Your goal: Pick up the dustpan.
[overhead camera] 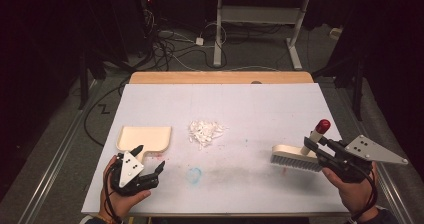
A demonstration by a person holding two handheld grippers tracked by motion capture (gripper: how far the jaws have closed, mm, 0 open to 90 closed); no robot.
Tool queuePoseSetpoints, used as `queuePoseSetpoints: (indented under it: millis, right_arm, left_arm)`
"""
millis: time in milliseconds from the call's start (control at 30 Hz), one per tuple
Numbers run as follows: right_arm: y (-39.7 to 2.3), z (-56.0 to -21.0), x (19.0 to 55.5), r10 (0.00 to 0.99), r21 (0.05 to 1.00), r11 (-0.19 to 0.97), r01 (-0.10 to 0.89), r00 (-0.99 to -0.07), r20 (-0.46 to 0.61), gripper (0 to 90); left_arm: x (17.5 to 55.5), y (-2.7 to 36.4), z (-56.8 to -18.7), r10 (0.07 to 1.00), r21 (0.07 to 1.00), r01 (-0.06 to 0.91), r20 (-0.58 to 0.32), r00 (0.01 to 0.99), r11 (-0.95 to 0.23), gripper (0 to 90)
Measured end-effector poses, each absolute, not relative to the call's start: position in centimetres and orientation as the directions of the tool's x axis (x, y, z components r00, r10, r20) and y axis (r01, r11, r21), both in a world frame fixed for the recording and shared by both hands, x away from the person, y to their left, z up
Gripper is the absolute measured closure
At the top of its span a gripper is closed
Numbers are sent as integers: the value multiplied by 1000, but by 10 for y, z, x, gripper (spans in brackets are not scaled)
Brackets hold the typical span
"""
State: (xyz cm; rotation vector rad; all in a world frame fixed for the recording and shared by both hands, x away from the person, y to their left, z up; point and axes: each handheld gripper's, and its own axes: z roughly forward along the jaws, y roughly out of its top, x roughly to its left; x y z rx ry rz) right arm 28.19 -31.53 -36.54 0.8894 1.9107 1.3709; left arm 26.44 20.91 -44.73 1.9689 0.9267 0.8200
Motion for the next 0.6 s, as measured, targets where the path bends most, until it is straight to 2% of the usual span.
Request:
queuePoseSetpoints:
  millis: [267, 400, 600]
  right_arm:
    - [-322, -366, 285, 828, 964, 205, 171, -556, -78, 700]
    - [-321, -366, 287, 834, 965, 202, 168, -546, -79, 699]
    - [-322, -369, 289, 838, 960, 209, 185, -540, -78, 699]
  left_arm:
    - [265, 213, -448, 852, 852, 356, 177, 493, -383, 182]
    - [268, 219, -449, 890, 831, 450, 111, 442, -327, 179]
    - [270, 222, -449, 948, 764, 607, 19, 317, -218, 197]
